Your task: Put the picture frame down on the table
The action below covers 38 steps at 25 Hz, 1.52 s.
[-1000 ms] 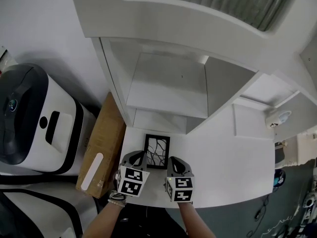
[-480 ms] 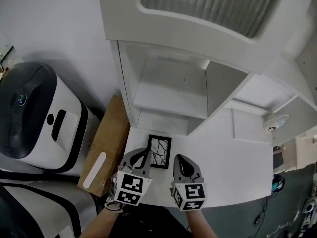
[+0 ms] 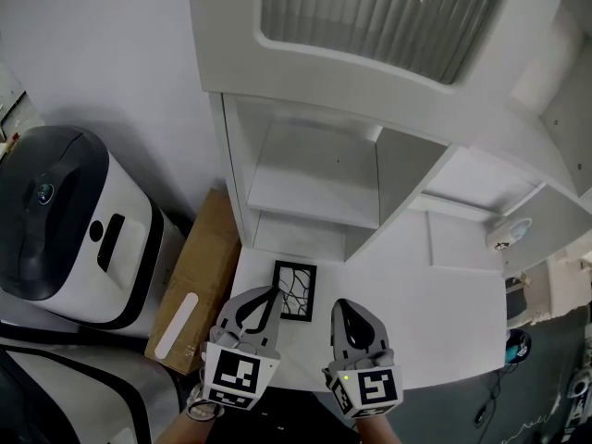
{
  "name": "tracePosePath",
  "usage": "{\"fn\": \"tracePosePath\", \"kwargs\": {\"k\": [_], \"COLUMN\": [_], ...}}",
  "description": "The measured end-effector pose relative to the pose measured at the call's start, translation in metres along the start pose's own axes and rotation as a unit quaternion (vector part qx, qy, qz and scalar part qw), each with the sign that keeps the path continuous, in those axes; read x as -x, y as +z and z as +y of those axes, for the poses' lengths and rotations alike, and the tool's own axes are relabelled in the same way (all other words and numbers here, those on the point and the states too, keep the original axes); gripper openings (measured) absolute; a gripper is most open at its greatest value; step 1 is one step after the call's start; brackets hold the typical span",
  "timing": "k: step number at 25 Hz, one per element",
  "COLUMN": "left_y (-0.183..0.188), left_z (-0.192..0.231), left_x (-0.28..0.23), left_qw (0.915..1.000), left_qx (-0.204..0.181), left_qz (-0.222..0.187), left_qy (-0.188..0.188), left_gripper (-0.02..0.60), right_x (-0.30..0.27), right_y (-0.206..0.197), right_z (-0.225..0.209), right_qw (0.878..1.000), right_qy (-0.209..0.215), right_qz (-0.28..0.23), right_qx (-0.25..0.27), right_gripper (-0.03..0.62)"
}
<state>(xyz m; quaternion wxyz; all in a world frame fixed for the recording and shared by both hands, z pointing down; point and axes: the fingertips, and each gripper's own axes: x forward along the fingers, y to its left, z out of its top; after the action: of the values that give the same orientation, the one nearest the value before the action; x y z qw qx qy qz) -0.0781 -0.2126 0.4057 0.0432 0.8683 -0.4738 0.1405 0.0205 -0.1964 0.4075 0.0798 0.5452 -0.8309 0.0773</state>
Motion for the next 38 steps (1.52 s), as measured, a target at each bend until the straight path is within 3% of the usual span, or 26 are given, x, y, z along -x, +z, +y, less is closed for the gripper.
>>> {"fn": "tracePosePath", "kwargs": {"k": [11, 38], "left_y": [0.033, 0.035], "left_z": [-0.007, -0.013], "left_x": [0.024, 0.033], "left_qw": [0.9986, 0.9989], "left_qx": [-0.025, -0.009], "left_qz": [-0.046, -0.046], "left_qy": [0.001, -0.002], "left_gripper": [0.002, 0.002], "right_x": [0.018, 0.023], "right_y": [0.033, 0.036], "right_z": [0.008, 0.024], "right_qw": [0.999, 0.999], "right_qy": [0.002, 0.017], "right_qz": [-0.036, -0.036], "right_qx": [0.012, 0.018], "right_gripper": [0.002, 0.002]}}
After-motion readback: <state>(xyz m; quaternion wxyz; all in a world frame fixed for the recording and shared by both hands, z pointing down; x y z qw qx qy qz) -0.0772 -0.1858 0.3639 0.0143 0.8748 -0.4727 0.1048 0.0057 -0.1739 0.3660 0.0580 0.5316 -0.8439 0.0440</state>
